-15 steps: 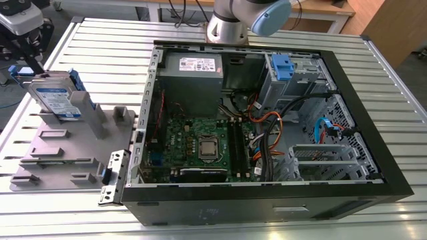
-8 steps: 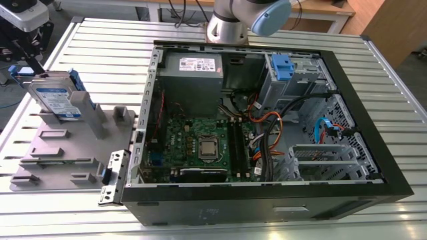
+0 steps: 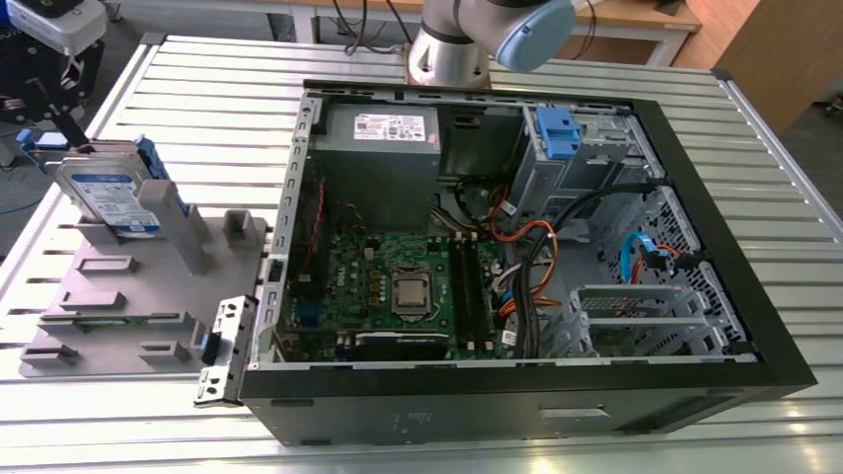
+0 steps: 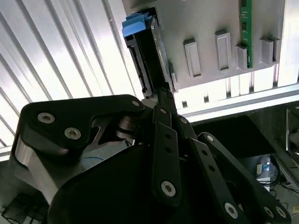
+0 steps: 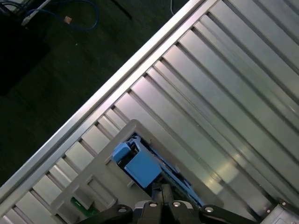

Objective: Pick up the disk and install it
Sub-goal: 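Pick up the disk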

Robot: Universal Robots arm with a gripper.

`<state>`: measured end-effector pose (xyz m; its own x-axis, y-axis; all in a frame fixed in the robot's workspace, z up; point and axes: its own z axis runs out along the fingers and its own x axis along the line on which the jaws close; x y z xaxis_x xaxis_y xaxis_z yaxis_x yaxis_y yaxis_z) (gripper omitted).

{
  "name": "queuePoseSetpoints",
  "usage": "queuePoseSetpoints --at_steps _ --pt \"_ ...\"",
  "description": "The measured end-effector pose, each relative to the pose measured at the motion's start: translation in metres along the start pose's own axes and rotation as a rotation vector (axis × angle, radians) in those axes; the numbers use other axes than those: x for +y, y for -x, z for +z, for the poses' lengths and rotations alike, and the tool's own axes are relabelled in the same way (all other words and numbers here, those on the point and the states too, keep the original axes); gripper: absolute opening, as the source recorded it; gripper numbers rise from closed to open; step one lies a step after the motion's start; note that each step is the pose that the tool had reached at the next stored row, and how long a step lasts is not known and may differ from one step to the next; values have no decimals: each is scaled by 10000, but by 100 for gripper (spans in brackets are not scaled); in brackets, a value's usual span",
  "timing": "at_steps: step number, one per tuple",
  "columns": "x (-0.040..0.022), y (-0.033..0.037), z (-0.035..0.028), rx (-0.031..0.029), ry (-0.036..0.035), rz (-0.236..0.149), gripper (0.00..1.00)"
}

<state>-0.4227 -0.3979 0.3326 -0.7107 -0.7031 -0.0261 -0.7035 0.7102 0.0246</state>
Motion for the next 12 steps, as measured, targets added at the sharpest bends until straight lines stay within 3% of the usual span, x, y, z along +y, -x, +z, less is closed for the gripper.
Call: queuePoseSetpoints --at_steps 12 --pt "0 0 6 54 57 -2184 11"
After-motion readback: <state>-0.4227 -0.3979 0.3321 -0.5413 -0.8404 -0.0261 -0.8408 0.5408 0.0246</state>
